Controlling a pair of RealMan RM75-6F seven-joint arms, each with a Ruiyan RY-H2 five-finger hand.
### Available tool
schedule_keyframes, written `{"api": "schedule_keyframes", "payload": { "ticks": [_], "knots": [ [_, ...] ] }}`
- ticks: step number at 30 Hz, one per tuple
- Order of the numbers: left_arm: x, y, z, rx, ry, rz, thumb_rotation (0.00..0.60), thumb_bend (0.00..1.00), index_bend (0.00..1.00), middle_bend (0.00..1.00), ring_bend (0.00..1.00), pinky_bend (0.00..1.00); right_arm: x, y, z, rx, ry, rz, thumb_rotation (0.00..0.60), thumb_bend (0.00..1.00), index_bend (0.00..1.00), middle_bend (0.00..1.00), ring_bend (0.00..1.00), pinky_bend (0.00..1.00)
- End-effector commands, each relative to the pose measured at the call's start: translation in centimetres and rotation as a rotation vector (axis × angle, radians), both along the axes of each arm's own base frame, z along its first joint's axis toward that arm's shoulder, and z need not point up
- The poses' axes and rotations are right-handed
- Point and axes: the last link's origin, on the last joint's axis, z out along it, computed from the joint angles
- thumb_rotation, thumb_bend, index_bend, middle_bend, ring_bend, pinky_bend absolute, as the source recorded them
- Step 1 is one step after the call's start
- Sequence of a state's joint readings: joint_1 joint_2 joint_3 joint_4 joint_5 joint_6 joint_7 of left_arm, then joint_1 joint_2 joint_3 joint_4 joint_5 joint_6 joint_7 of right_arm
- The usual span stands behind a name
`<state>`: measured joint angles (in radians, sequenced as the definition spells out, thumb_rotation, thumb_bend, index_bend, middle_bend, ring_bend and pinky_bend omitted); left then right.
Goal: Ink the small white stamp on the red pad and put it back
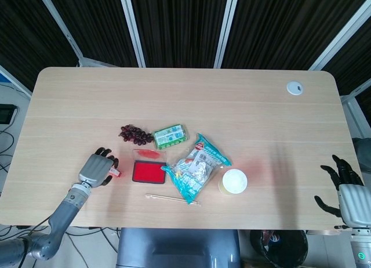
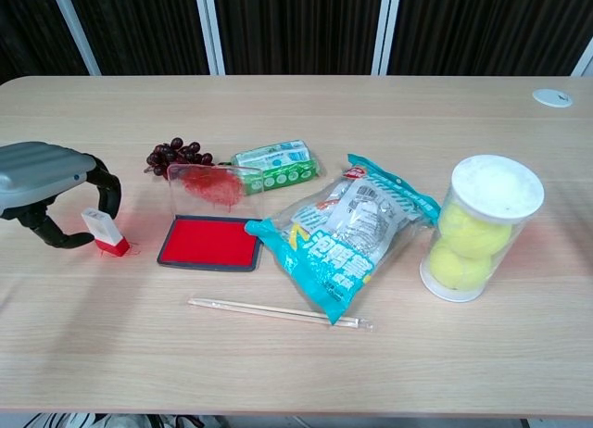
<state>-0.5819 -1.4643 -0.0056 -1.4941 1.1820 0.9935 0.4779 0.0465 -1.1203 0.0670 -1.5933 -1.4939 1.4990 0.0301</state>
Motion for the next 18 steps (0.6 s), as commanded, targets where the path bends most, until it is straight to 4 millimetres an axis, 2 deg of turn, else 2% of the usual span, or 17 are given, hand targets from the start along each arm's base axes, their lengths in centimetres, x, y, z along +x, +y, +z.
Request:
{"api": "schedule_keyframes", "payload": {
  "ticks": [1, 18],
  "knots": [
    [-0.06, -0.02, -0.04, 0.000, 0.000, 0.001, 0.600, 0.30, 0.45, 0.41, 0.16, 0.16, 0.00, 0.00, 0.00, 0.000, 0.000, 0.000, 0.600, 0.31, 0.24, 0.00, 0.00, 0.19],
    [-0.12, -0.10, -0.75, -0.011, 0.008, -0.003, 0.600, 0.32, 0.48, 0.44, 0.17, 0.17, -0.03, 0.00, 0.01, 0.000, -0.002, -0.001, 0.600, 0.31, 0.24, 0.00, 0.00, 0.19]
  ]
}}
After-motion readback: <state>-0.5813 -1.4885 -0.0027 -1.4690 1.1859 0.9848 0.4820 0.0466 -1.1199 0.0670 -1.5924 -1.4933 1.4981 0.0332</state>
